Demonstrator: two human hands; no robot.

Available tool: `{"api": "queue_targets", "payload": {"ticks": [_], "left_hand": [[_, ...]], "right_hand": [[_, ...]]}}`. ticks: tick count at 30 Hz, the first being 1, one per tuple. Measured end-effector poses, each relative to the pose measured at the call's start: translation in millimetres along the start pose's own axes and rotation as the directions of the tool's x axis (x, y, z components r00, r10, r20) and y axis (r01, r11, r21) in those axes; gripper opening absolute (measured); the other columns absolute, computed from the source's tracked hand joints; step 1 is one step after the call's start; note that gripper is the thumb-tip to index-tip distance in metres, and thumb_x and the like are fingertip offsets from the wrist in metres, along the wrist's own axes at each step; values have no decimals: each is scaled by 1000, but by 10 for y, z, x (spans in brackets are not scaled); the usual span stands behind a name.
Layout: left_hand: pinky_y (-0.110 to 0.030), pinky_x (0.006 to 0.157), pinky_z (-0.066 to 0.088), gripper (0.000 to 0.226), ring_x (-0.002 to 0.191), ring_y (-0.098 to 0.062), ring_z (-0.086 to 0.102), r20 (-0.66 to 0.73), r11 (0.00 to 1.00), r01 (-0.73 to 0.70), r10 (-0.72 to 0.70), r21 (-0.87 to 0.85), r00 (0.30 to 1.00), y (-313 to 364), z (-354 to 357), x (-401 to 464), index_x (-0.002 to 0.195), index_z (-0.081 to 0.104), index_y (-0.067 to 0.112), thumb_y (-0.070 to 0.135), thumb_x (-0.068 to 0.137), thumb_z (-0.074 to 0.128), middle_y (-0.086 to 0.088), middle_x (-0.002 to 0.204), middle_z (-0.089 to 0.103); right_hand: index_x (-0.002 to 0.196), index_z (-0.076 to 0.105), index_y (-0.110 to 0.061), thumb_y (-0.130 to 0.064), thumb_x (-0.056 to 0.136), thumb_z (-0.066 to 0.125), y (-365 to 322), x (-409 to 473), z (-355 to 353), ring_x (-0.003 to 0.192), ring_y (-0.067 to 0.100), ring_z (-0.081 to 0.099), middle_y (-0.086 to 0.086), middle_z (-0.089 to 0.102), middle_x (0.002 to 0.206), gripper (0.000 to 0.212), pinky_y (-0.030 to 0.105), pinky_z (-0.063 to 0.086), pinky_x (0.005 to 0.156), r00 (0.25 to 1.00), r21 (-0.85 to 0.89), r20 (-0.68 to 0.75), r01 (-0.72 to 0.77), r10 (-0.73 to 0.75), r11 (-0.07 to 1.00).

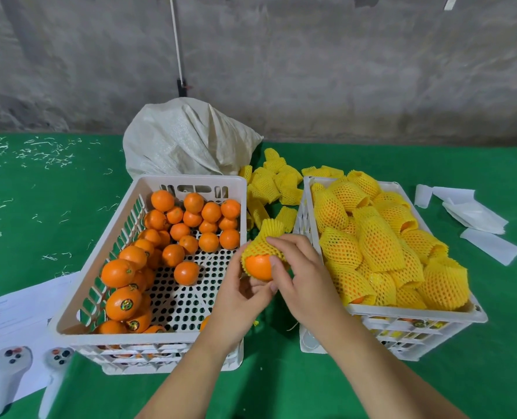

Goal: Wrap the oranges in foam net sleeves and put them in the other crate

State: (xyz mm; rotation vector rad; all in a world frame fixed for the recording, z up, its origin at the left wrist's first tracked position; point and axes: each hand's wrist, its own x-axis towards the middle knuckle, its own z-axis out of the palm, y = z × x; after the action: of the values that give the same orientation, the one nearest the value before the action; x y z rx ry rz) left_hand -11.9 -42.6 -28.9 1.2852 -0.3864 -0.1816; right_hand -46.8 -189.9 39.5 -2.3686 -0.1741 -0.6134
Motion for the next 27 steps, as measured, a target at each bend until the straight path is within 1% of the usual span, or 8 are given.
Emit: {"api": "queue_targets", "payload": {"ticks": [6, 10, 12, 16, 18, 21, 24, 27], "left_hand": [[-31, 91, 59, 62, 107, -24, 74, -140, 997, 18, -28, -71, 990, 16, 48, -2, 131, 59, 34, 30, 79, 93, -6, 121, 74], [-32, 88, 59, 56, 104, -25, 74, -219, 998, -25, 13, -51, 976, 0, 50, -2, 124, 55, 34, 26, 80, 90, -8, 117, 73], [-31, 86, 59, 63, 102, -24, 73, -229, 999, -44, 45, 9, 972, 0, 45, -1, 130, 48, 33, 27, 82, 89, -8, 119, 69], [-31, 92, 57, 80, 114, -23, 69, -126, 1000, -24, 26, 11, 992, -15, -25, 14, 152, 38, 34, 16, 88, 83, 2, 130, 66], [-31, 96, 57, 76, 118, -22, 69, -66, 1000, -20, 20, -3, 998, -19, -34, 16, 153, 42, 34, 12, 91, 81, 3, 132, 66], [-31, 93, 59, 65, 113, -24, 72, -149, 997, -36, 26, -65, 989, -31, 1, 18, 146, 50, 34, 3, 94, 76, 0, 129, 70], [-30, 85, 61, 61, 102, -22, 74, -316, 1000, -19, 10, -25, 949, -56, 13, 36, 135, 56, 41, 2, 92, 74, 0, 119, 74], [-30, 82, 59, 63, 99, -19, 72, -296, 1000, 8, -10, -9, 955, -65, -29, 29, 134, 55, 42, 5, 86, 76, -1, 115, 74]], "right_hand": [[126, 68, -8, -3, 95, 68, 139, 47, -57, 105, 26, 62, 8, 64, 115, 31, 42, 57, 85, 980, -167, -43, 182, -192, 969], [125, 61, -18, -11, 90, 65, 18, -68, 9, 103, 23, 58, -1, 60, 115, 36, 40, 56, 82, 957, -188, 12, 287, -290, 939], [129, 58, -21, -13, 87, 64, -8, -87, 69, 107, 21, 54, -4, 56, 120, 43, 38, 54, 86, 983, -233, -18, 171, -180, 957], [134, 60, -16, -7, 92, 63, 14, -92, 171, 109, 4, 43, -3, 53, 128, 43, 17, 42, 94, 983, -4, -49, -179, 179, 984], [130, 63, -13, 1, 93, 59, 59, -106, 190, 103, 3, 45, -1, 58, 123, 41, 9, 39, 86, 977, 20, -72, -200, 201, 980], [121, 68, -10, 3, 92, 62, 89, -174, 200, 93, 11, 55, 0, 59, 110, 32, 17, 41, 74, 980, 19, -137, -146, 148, 989], [119, 64, -15, -5, 91, 68, 20, -346, 306, 89, 3, 53, -6, 55, 108, 30, 21, 48, 72, 994, 2, -103, -43, 43, 999], [120, 51, -27, -12, 88, 69, 14, -316, 351, 98, 8, 56, -12, 47, 114, 40, 30, 54, 77, 985, 62, -72, -150, 154, 987]]}}
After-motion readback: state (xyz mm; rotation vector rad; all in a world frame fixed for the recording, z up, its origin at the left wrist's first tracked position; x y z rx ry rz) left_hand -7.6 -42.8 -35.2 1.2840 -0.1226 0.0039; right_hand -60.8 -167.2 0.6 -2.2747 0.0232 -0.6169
